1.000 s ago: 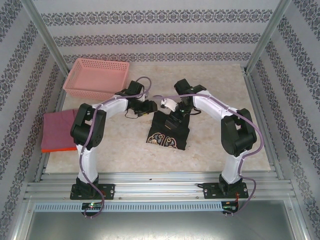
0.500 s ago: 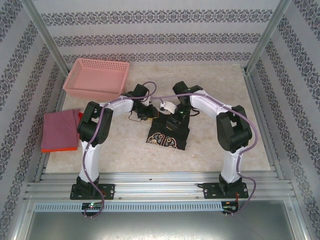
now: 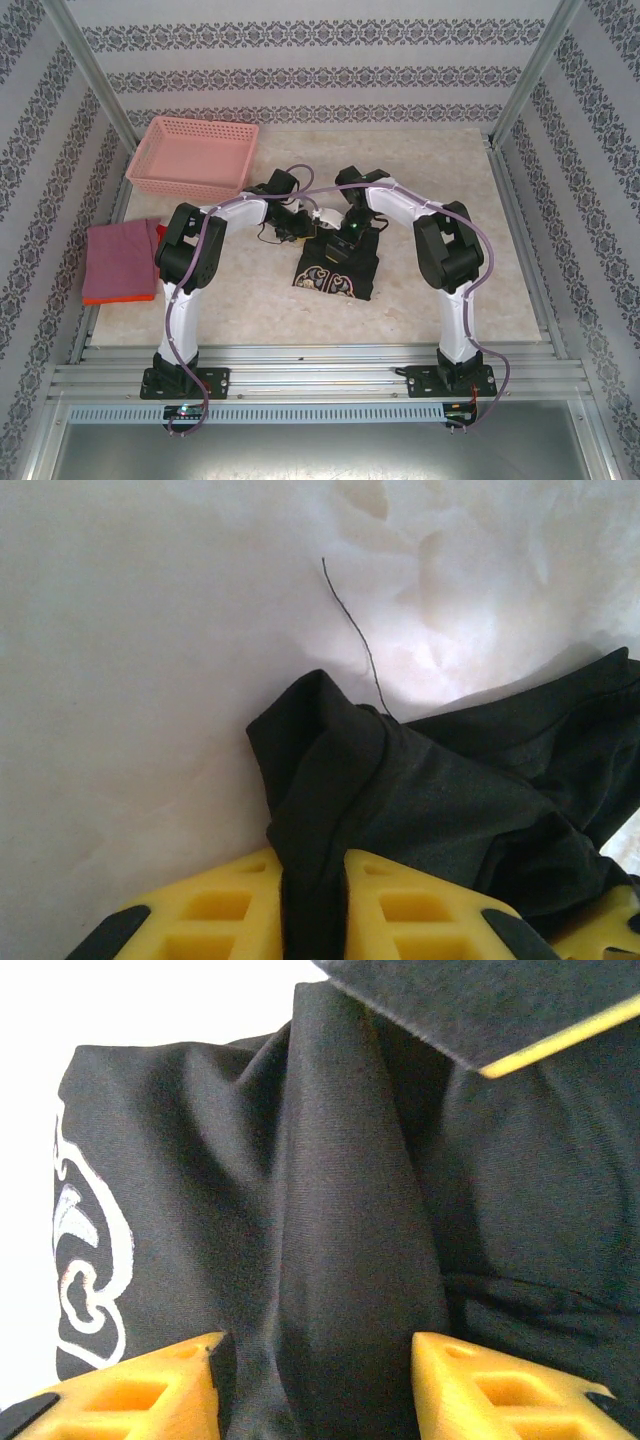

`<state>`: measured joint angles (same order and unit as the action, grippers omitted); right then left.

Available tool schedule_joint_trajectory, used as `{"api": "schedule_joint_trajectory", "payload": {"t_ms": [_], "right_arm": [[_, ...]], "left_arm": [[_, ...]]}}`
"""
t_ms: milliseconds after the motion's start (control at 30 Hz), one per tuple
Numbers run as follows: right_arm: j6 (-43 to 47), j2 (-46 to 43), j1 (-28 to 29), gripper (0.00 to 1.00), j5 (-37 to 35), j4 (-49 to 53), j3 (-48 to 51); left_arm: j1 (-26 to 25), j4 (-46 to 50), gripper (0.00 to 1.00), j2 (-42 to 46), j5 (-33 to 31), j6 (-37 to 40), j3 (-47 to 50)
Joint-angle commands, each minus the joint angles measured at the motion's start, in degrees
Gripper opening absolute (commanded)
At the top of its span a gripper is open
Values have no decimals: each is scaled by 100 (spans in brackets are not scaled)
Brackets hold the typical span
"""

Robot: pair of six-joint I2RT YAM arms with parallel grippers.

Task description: Fold and stack the t-shirts

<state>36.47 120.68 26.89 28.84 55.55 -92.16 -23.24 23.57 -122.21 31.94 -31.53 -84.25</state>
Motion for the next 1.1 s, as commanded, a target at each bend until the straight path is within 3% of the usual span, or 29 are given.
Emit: {"api": "schedule_joint_trajectory", "payload": {"t_ms": [0, 100, 167, 367, 600, 800, 1067], "right_arm": [[137, 170, 68, 49, 295, 376, -114], [146, 180, 70, 47, 349, 430, -52], [158, 160, 77, 39, 393, 430, 9], [124, -142, 38, 0, 628, 345, 211], [119, -570, -25, 0, 846, 413, 201], [124, -909, -109, 0, 825, 512, 108], [119, -980, -258, 0, 643, 553, -336]], "left_arm": [[-49, 183, 20, -99, 31, 129, 109], [-49, 166, 21, -107, 38, 139, 124], [-49, 155, 20, -106, 43, 131, 153], [-50, 113, 20, -95, 71, 78, 224], [-49, 121, 16, -91, 129, 267, 284], [-49, 118, 0, -83, 149, 423, 392], [-49, 131, 0, -150, 218, 612, 396]]}}
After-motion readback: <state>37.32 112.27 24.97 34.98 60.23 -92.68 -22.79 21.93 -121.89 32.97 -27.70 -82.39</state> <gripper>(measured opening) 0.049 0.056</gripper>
